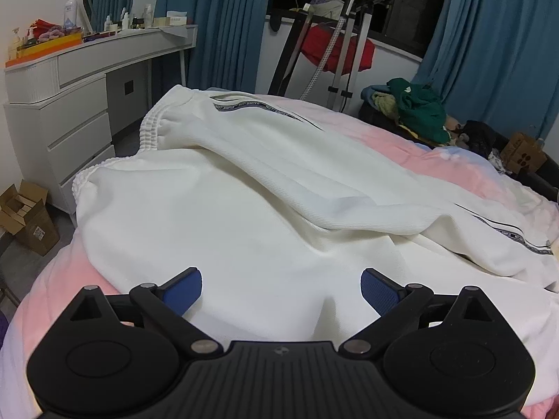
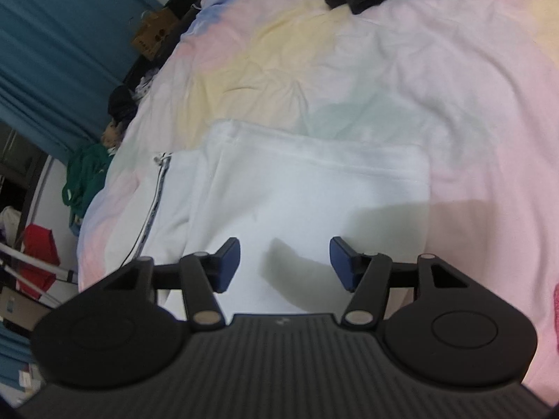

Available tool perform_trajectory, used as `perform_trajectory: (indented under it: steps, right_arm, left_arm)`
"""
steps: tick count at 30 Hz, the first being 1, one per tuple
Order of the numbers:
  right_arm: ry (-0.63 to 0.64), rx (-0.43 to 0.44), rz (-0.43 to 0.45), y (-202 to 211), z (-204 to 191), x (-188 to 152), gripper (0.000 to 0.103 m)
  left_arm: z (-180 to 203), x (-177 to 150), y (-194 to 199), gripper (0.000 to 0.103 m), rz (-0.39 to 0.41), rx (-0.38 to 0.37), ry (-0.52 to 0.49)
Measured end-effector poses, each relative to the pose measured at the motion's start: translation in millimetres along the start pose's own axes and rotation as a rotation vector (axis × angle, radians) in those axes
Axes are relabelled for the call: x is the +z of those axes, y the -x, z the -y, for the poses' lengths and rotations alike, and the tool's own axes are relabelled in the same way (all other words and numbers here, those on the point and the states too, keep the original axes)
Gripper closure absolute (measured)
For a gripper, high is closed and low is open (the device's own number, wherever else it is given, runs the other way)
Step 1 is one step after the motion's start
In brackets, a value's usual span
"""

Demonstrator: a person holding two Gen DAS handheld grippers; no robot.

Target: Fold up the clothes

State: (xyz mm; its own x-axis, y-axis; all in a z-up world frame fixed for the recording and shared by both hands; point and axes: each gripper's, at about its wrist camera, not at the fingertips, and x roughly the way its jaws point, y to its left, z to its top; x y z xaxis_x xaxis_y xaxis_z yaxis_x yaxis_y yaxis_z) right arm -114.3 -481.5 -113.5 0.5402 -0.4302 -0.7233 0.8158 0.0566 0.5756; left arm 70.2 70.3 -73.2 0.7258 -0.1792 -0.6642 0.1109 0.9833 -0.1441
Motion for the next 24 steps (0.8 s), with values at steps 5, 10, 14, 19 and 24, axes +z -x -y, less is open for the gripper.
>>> perform_trajectory:
  steps: [5, 10, 14, 19, 24]
  right_arm:
    - [-0.002, 0.024, -0.025, -5, 1, 0, 0.043]
    - [0.021, 0.056, -0.017, -3, -4, -2, 0.051]
    - [0.019, 0.077, -0.033, -4, -4, -3, 0.075]
    - [0.0, 0.071, 0.007, 3, 1, -2, 0.079]
    - [-0.185, -0.049, 0.115, 16, 36, 8, 0.077]
  left_arm:
    - [0, 1, -1, 0.004, -0.002, 0.0, 0.005]
    - [0, 1, -1, 0.004, -0.007, 0.005, 0.003]
    - [-2, 2, -1, 0.004, -0.007, 0.007, 0.013]
    - [-10, 4, 3, 0.004, -0.001, 0.001, 0.051]
    - [-31, 10, 13, 0.004, 0.017, 0.009, 0.155]
